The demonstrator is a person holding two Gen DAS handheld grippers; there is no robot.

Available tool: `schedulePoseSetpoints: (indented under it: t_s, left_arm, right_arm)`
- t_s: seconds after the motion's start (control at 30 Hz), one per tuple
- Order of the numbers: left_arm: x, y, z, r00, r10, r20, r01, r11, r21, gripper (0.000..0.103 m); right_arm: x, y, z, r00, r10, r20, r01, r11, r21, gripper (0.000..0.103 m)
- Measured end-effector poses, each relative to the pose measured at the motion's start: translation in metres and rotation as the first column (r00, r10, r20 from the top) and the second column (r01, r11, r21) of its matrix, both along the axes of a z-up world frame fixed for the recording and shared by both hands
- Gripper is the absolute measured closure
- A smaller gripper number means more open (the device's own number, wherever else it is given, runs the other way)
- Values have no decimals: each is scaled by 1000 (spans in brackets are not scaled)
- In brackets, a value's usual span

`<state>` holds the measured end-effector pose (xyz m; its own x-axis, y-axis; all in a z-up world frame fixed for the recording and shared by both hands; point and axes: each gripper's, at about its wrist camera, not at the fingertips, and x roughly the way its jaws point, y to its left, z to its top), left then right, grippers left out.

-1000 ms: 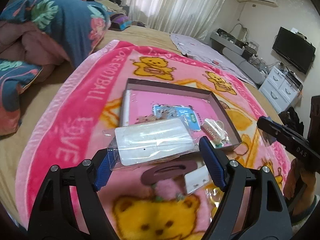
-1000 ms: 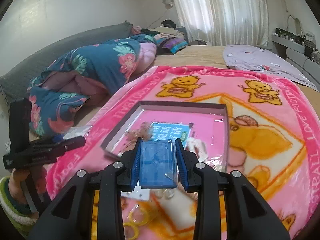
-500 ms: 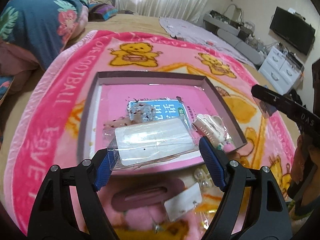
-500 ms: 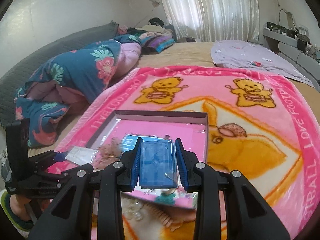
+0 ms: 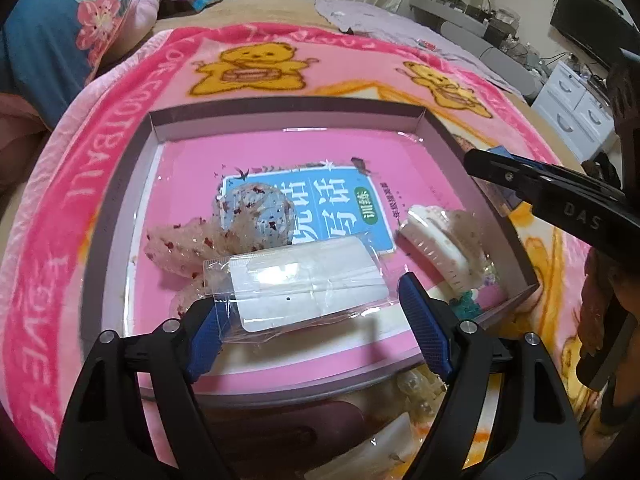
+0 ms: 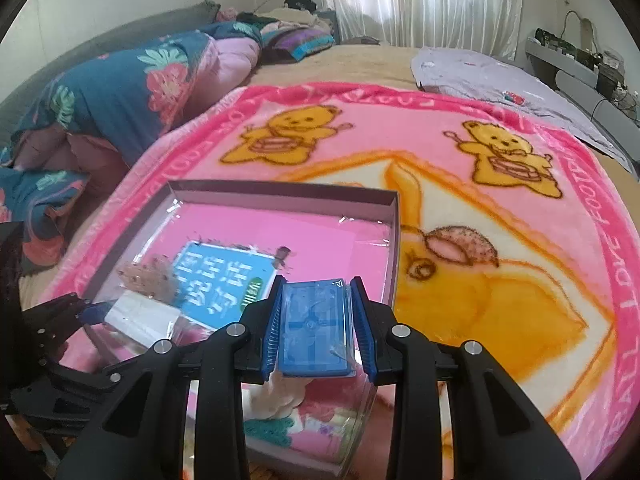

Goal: Organize jewelry
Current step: 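Carry the bagged card and blue case into the grey box and release them, then withdraw both tools from the box toward the remaining jewelry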

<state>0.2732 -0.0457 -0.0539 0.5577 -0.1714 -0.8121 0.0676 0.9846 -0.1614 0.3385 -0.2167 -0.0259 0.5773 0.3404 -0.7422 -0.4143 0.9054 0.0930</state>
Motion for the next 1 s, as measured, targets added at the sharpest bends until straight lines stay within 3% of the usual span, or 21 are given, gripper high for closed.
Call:
schedulePoseSetpoints:
  t_s: [0.33,0.43,0.53,0.57,0.77,1.0]
  left_arm:
    - [-16,3,2,1000,27,9,-27,1000,1,20]
    - [-25,4,5,999,38,22,-38,999,4,19]
    - [-32,7,8,999,47,20,-47,999,1,17]
    - [-34,7,9,998,51,22,-51,999,-2,17]
    - [-48,10,27,995,80,52,-80,997,-1,10]
    - [-63,14,53,990,103,93,-102,995,-12,9]
  right_arm:
    - [7,2,-18,999,-28,-26,27,999,-23,70]
    - [4,2,-16,999,-27,-40,26,999,-26,53]
    - [-5,3,-7,1000,-22,-6,22,999,-43,45]
    - [-8,2,-3,1000,-25,2,25,999,-44,38]
    - [-29,-13,30,995,-60,79,58,998,21,10]
    - [-58,-31,62,988,-88,130,78,994,76,6]
